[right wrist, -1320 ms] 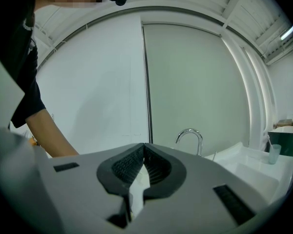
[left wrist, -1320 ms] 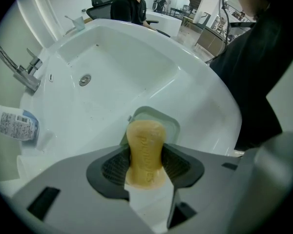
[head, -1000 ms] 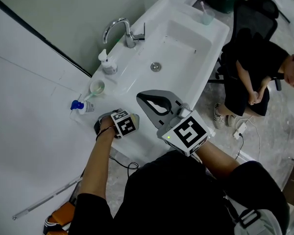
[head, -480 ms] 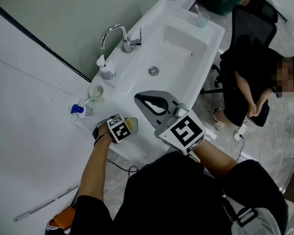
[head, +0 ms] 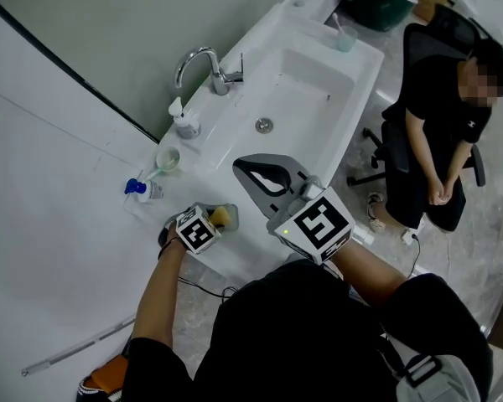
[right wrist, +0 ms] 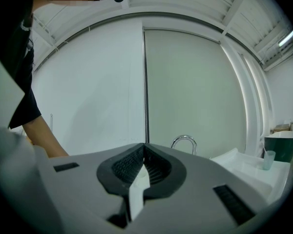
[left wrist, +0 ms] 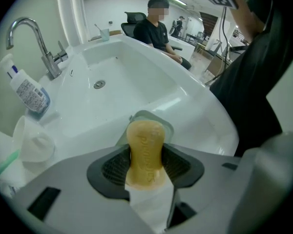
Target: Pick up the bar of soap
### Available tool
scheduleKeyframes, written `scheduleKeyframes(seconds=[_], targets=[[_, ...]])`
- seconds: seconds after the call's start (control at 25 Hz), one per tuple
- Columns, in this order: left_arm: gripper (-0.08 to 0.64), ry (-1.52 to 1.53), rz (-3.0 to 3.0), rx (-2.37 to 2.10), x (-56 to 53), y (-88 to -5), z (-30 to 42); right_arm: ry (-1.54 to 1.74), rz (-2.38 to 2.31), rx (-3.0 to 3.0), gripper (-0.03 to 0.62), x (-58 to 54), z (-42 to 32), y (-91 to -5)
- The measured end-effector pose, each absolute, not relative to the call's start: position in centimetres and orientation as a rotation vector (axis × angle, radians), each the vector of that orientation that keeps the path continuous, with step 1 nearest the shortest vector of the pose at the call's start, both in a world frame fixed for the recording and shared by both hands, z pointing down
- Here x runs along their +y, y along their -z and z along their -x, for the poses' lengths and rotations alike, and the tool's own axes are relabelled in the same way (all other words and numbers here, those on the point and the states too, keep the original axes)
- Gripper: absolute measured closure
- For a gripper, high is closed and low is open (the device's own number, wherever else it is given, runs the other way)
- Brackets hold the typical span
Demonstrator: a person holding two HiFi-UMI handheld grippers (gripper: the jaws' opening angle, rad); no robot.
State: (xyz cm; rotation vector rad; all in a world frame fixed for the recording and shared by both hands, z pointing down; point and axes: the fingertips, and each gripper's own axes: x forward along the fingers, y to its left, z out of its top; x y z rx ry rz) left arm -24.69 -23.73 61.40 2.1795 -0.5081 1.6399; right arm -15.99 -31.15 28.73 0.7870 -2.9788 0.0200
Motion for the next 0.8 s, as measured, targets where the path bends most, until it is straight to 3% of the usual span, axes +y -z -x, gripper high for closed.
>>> scheduleKeyframes(seconds=[0.32,0.8], targets=[[0.354,-1.221,-2.325,-0.802,-25.3,-56.2,23.6,-0.006,-0.794,-2.979,0.584,-30.9,15.8,-28.3],[0.354,-0.525,-2.464,-1.376,-26.5,-40.8,24.1,0.029,-0.795,-2.986,0.584,-31.1,15.2,-26.6]])
